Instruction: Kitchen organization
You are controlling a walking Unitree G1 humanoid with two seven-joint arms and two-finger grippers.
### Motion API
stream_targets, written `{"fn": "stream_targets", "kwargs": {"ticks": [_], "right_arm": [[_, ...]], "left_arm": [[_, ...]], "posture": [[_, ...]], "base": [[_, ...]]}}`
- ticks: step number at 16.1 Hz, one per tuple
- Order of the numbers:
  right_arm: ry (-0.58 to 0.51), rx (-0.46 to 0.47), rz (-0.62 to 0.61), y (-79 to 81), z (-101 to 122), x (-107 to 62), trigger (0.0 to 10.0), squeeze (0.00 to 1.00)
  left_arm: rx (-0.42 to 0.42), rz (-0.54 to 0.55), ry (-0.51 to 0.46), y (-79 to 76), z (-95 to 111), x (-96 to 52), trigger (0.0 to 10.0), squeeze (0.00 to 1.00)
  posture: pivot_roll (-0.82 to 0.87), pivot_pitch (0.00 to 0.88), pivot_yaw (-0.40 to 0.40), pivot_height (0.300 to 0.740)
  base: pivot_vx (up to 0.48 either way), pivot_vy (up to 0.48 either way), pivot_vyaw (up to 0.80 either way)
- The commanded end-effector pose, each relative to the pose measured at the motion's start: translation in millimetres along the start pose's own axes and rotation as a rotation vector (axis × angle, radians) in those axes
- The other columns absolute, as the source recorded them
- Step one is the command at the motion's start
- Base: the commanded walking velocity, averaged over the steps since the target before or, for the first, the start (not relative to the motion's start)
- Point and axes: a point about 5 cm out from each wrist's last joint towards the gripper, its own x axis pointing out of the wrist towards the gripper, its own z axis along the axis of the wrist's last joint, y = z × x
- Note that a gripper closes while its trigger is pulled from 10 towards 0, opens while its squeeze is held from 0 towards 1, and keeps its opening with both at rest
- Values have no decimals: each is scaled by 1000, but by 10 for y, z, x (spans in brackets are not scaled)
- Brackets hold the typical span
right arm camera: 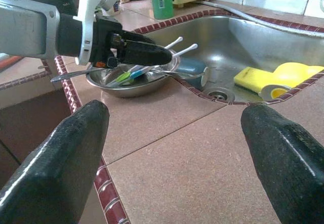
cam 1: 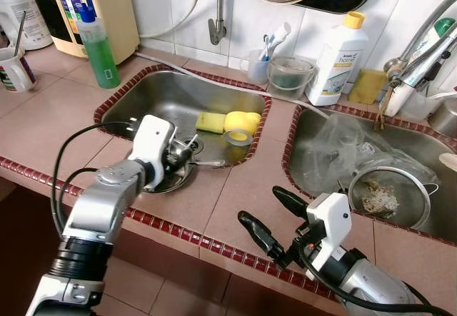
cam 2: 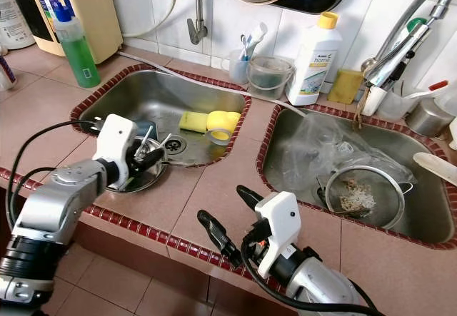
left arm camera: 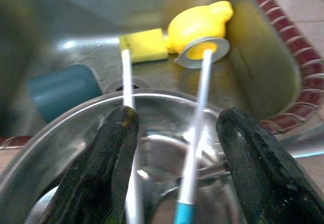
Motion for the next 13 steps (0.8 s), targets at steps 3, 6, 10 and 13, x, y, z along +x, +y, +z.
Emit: {"fn": "stream_targets", "kwargs": {"ticks": [3,6,10,13], "right_arm": [[-15,-12,14,35,56,4,10000,0],[-17,-12,14,39,62,8,10000,0],[-19,-14,11,58,68,2,10000,0],[-16,-10,10,77,61,-13,10000,0]], "left_arm": [[46,4,-16,19,65,6,10000,0],[56,-12,-16,-7,48,15,10000,0],[95,-64,5,-88,-14,27,10000,0],[88,-87,23,-138,-71,14,10000,0]], "posture": [[-133,80,-30,740],[-135,81,-29,740],[-141,84,-23,740],[-142,90,-23,740]], "base": [[0,0,0],[0,0,0],[0,0,0],[0,0,0]]}}
